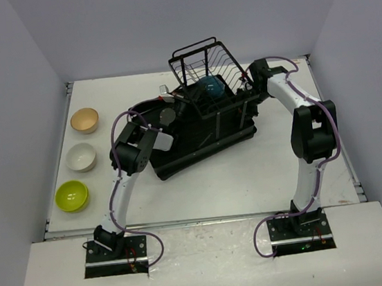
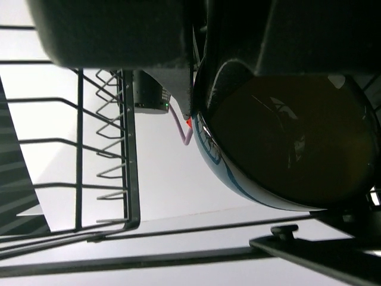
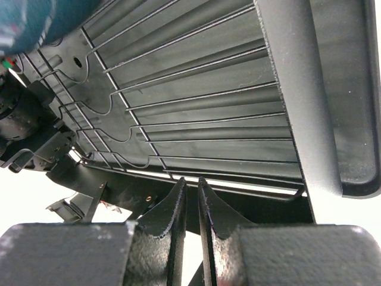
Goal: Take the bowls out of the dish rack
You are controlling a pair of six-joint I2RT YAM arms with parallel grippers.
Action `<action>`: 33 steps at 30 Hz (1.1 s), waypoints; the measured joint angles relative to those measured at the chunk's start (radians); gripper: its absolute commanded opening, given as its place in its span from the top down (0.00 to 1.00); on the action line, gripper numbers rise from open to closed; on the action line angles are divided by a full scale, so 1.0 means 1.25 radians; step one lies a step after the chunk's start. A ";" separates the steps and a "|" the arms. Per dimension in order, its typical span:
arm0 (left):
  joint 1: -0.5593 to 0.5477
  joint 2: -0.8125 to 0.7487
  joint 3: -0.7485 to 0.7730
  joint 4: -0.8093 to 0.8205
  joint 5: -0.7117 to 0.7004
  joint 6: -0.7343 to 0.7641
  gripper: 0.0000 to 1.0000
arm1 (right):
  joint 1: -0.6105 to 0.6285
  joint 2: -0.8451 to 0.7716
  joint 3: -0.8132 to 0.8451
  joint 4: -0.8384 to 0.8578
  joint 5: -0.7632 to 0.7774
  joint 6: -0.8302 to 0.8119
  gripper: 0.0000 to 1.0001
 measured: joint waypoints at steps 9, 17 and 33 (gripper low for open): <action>0.017 -0.090 -0.111 -0.005 0.101 0.064 1.00 | -0.020 -0.028 -0.042 0.023 -0.019 0.003 0.87; 0.029 -0.158 -0.170 -0.039 0.204 0.137 1.00 | -0.071 -0.037 -0.044 0.036 -0.043 0.008 0.87; 0.069 -0.285 -0.215 -0.169 0.368 0.244 1.00 | -0.108 -0.045 0.001 0.041 -0.125 0.021 0.89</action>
